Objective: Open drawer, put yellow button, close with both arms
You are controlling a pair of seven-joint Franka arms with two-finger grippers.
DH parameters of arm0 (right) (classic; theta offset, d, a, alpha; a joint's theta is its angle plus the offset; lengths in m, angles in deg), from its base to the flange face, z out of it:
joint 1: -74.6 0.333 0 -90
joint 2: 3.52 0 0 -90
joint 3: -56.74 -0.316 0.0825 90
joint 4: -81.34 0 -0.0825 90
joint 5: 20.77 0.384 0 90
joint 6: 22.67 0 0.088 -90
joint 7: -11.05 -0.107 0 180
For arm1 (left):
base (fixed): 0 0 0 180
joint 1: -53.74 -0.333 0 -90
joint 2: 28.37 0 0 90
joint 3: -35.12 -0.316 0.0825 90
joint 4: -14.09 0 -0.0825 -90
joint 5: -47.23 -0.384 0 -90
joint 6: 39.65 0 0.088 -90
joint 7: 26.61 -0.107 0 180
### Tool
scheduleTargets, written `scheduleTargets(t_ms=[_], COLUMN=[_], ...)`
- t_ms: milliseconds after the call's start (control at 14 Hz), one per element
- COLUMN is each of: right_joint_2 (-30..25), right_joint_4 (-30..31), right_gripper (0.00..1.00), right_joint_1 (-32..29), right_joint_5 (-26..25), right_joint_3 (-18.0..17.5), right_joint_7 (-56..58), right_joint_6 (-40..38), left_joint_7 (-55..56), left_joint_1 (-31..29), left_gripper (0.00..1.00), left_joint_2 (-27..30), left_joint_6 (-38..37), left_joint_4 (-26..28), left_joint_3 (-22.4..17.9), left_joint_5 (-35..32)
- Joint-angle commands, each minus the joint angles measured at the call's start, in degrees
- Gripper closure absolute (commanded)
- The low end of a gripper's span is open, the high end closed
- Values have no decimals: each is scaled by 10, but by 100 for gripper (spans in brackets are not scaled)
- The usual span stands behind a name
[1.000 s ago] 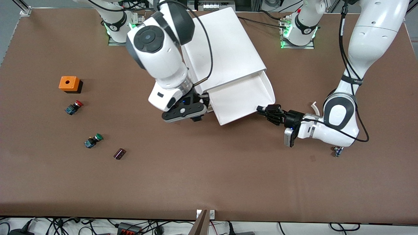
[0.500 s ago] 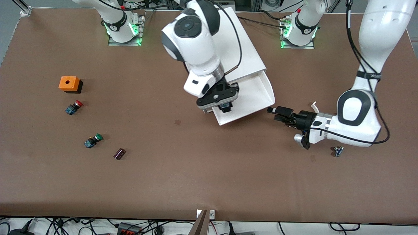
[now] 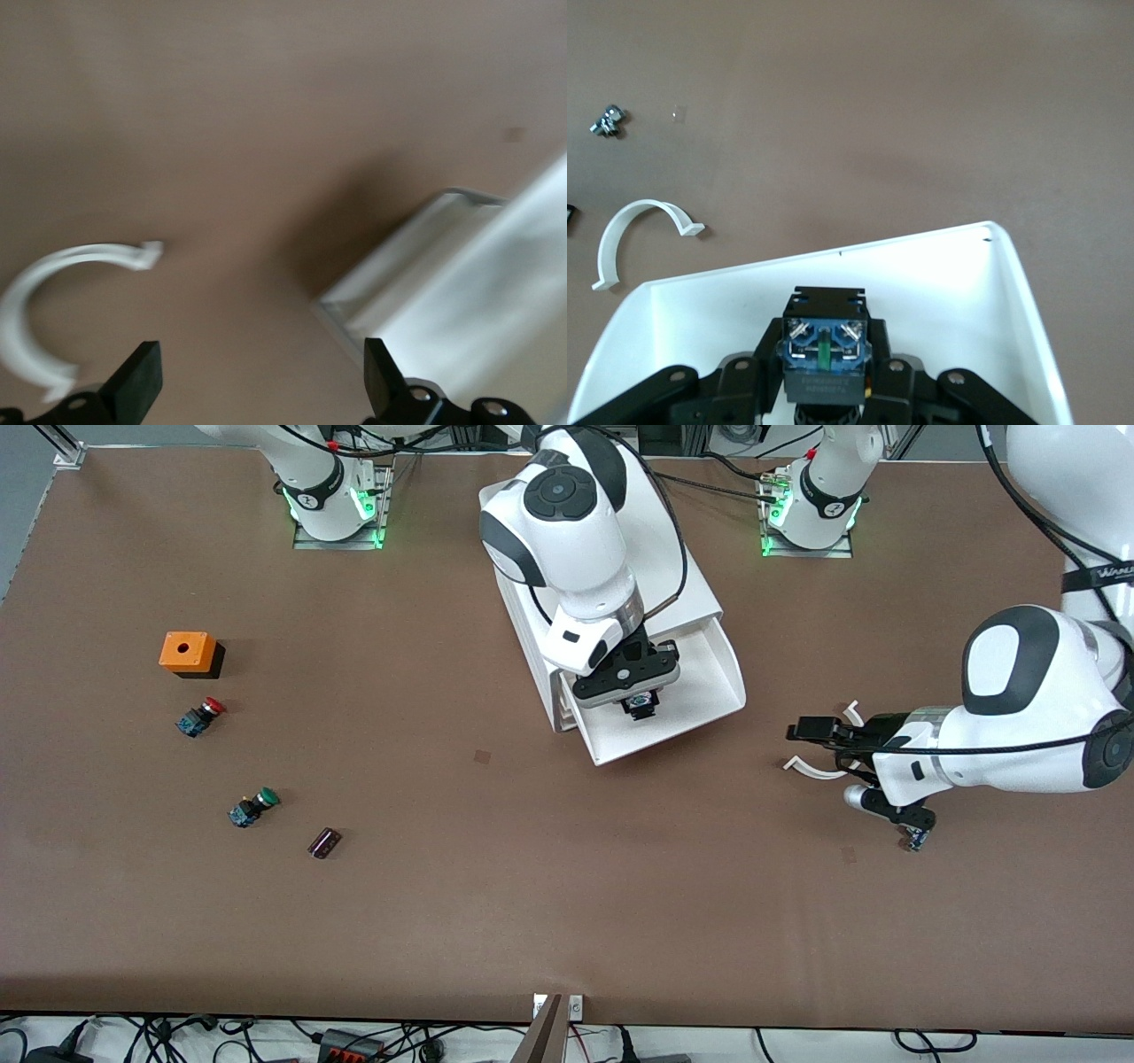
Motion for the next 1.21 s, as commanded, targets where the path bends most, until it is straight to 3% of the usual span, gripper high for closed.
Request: scheduleTargets(t_ms=[0,143,357,429,500,857,1143], right_joint_2=[27,32,48,55,56,44,35], right_joint_4=[-25,-27,-36,-38,-40,-49,-138], right_gripper=[100,100,100,74,1,0,0], right_joint_1=[17,18,18,18,18,18,4], right_joint_5=[-11,-11,-11,-11,-11,-11,-11], right_joint_3=[9,8,7,8,8,11,21], right_joint_7=[-11,-10,-10,-10,-10,-11,-9], right_joint_6=[4,4,13,18,18,-16,-133], left_joint_7=[17,17,24,36,59,90,93], left_joint_1=[21,23,11,10,5,-7,-5], left_gripper=[0,0,0,0,0,0,0], left_joint_2=[-3,-15,-57,-60,-64,-63,-59], left_joint_6=[-10,-6,-4,-3,3,17,17], left_joint_4=[-23,-48,-110,-113,-112,-105,-107], left_joint_3=[2,-2,-7,-10,-17,-18,-11], left_joint_5=[-114,-163,-165,-168,-163,-161,-160])
